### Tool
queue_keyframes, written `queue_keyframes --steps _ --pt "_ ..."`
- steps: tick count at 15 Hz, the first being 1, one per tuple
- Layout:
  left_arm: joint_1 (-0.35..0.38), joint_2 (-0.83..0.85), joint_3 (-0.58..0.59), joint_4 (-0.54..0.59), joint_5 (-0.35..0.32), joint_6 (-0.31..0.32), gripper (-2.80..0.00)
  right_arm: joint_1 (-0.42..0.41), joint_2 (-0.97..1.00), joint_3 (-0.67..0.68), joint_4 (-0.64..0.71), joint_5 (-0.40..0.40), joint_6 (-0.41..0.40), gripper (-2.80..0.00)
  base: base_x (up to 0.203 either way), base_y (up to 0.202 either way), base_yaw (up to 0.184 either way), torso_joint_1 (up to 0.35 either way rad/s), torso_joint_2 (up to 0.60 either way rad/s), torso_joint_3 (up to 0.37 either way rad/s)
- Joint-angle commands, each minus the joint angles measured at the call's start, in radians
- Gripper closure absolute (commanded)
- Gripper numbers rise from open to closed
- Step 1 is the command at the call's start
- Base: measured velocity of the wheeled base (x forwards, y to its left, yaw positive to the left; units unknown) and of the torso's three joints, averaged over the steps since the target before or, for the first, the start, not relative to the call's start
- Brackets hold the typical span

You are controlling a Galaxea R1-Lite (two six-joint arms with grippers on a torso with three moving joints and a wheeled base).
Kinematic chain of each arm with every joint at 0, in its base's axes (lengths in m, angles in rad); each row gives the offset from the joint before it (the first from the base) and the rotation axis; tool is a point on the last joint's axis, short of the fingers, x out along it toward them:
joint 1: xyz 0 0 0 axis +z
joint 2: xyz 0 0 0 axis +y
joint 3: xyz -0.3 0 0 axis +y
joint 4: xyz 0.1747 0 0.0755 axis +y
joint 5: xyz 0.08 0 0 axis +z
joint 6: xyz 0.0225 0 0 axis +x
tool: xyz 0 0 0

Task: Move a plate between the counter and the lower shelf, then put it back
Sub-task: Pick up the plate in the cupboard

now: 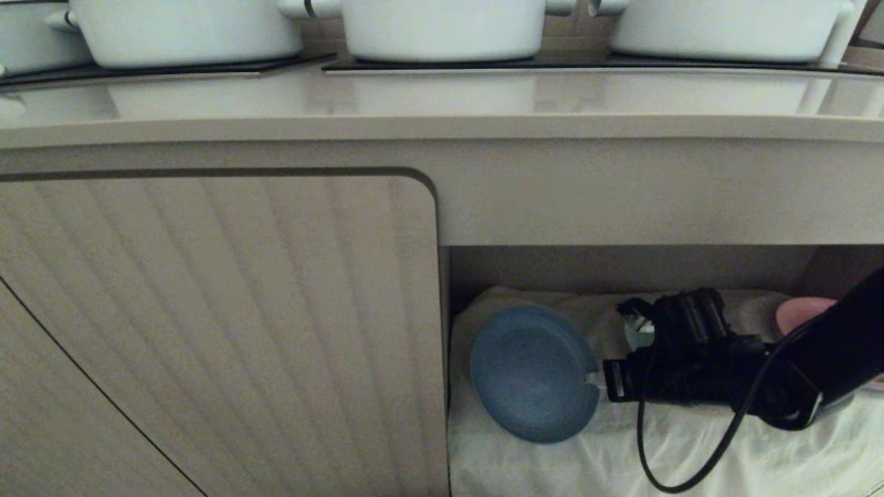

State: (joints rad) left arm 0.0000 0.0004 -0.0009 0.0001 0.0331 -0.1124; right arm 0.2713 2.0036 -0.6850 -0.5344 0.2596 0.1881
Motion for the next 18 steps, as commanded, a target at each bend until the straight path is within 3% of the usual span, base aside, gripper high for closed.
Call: queue_keyframes --steps 1,8,18 --pt "0.000 0.000 -0.001 0.000 0.001 -0.001 0.00 -0.003 0.014 -0.025 0.003 0.002 0.001 0.00 0.000 0.000 0.000 0.000 0.00 0.000" --pt "0.000 0.000 0.001 0.000 0.001 -0.001 0.00 -0.030 0.006 -0.093 0.105 0.001 0.002 0.00 0.000 0.000 0.000 0.000 0.00 0.000" --pt "0.000 0.000 0.001 0.000 0.001 -0.001 0.00 -0.055 -0.043 -0.079 0.168 0.004 0.001 0.00 0.000 0.000 0.000 0.000 0.00 0.000"
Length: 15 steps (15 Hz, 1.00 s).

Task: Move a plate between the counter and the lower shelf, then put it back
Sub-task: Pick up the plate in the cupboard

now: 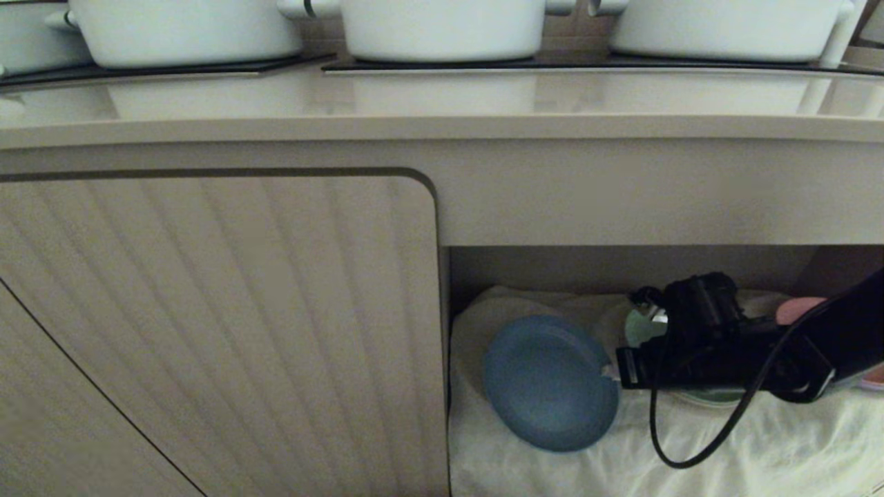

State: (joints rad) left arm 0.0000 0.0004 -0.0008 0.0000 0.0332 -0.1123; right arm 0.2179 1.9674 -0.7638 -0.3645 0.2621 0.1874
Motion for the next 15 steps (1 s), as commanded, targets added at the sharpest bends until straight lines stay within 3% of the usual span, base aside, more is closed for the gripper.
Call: queue_keyframes --steps 1,15 --pt "0.000 0.000 -0.001 0.000 0.001 -0.001 0.00 -0.002 -0.007 -0.002 -0.002 0.002 0.003 0.00 0.000 0.000 0.000 0.000 0.00 0.000" --pt "0.000 0.000 0.000 0.000 0.001 -0.001 0.00 -0.032 -0.111 0.064 0.048 0.031 -0.002 0.00 0.000 0.000 0.000 0.000 0.00 0.000"
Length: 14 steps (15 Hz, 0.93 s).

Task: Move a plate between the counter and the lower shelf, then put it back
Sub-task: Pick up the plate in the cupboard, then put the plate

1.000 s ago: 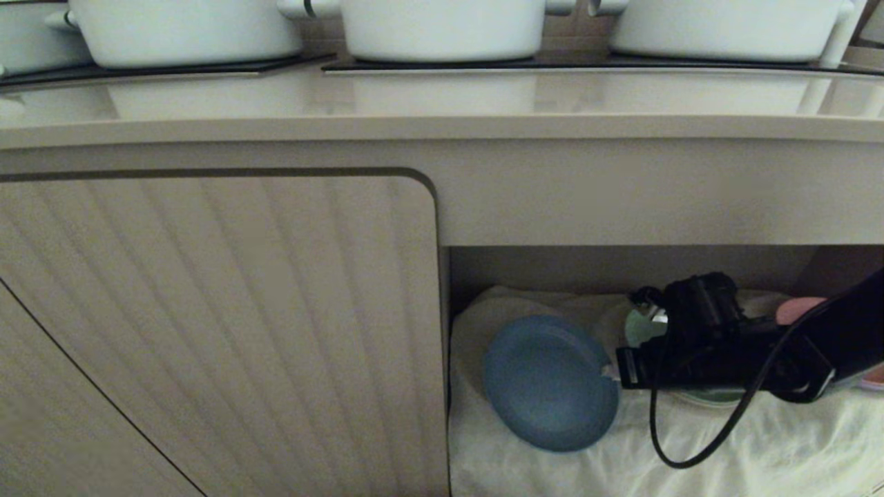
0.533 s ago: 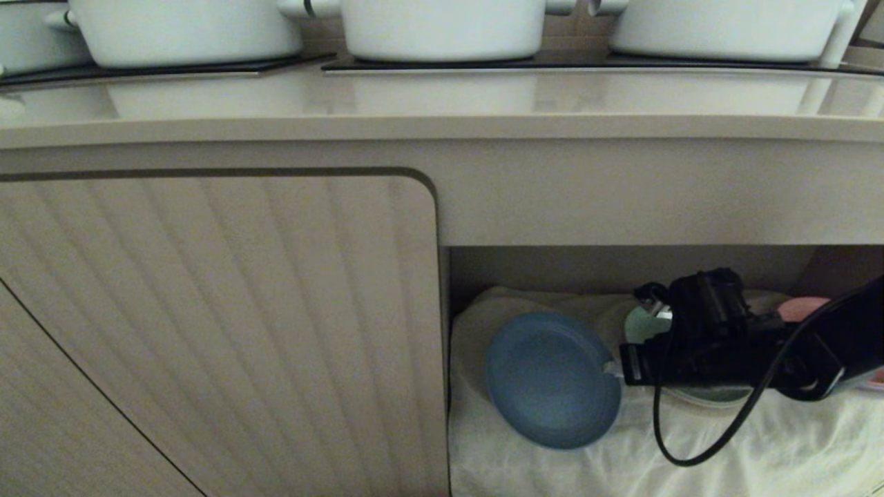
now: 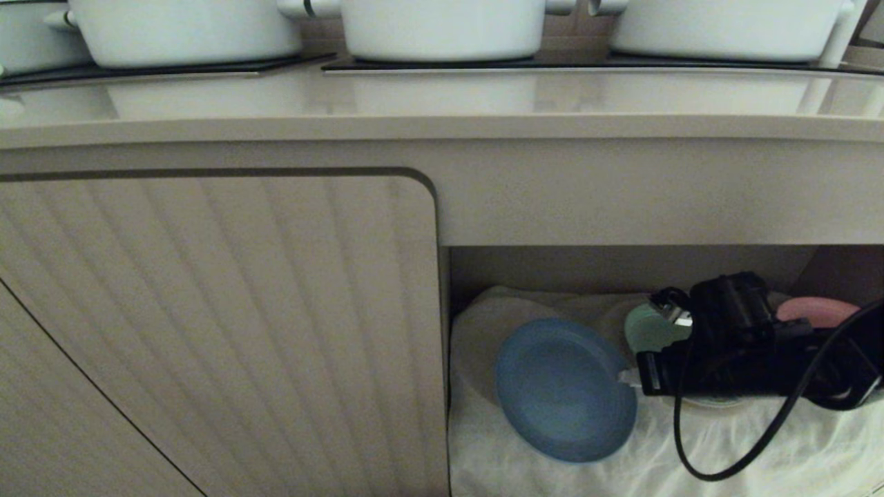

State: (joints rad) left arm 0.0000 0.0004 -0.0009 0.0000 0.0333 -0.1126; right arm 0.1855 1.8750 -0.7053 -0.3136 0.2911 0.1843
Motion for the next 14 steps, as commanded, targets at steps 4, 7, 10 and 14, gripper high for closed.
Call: queue_keyframes --steps 4,7,10,14 --pt "0.000 0.000 -0.001 0.000 0.000 -0.001 0.00 0.000 -0.060 0.021 0.043 0.002 -0.001 0.00 0.000 0.000 0.000 0.000 0.00 0.000" --pt "0.000 0.000 0.000 0.000 0.000 -0.001 0.00 0.000 -0.094 0.050 0.062 0.002 -0.002 0.00 0.000 0.000 0.000 0.000 0.00 0.000" --pt "0.000 0.000 0.001 0.000 0.000 -0.001 0.00 0.002 -0.133 0.081 0.073 0.002 -0.002 0.00 0.000 0.000 0.000 0.000 0.00 0.000" --pt "0.000 0.000 -0.001 0.000 0.000 -0.001 0.00 0.002 -0.195 0.102 0.139 0.002 -0.003 0.00 0.000 0.000 0.000 0.000 0.00 0.000"
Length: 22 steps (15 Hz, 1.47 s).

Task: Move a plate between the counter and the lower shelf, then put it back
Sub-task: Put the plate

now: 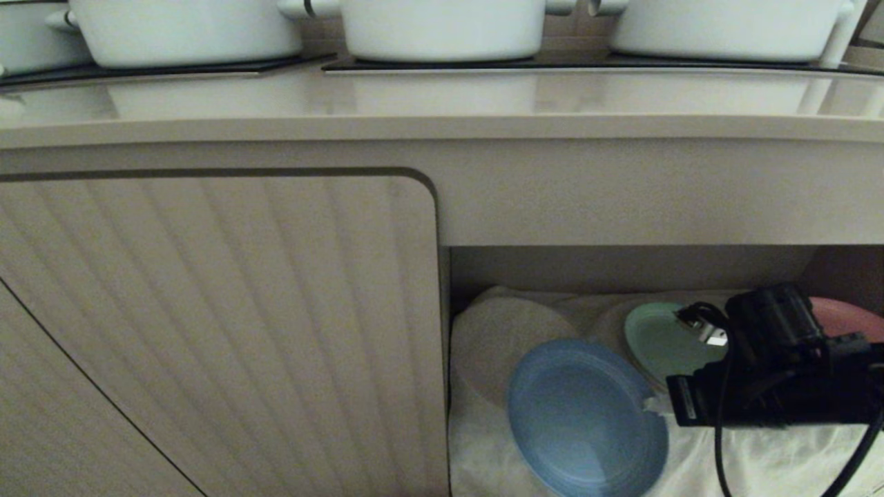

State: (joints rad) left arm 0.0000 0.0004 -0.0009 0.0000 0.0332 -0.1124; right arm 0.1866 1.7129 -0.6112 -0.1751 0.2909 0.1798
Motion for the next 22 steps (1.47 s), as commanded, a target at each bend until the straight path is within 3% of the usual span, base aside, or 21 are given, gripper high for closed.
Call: queue_keyframes --steps 1,22 --pt "0.000 0.000 0.000 0.000 0.001 -0.001 0.00 0.001 -0.049 0.024 0.003 0.002 0.002 0.00 0.000 0.000 0.000 0.000 0.00 0.000" --pt "0.000 0.000 -0.001 0.000 0.001 -0.001 0.00 -0.058 -0.380 0.393 0.023 -0.002 0.007 0.00 0.000 0.000 0.000 0.000 0.00 0.000"
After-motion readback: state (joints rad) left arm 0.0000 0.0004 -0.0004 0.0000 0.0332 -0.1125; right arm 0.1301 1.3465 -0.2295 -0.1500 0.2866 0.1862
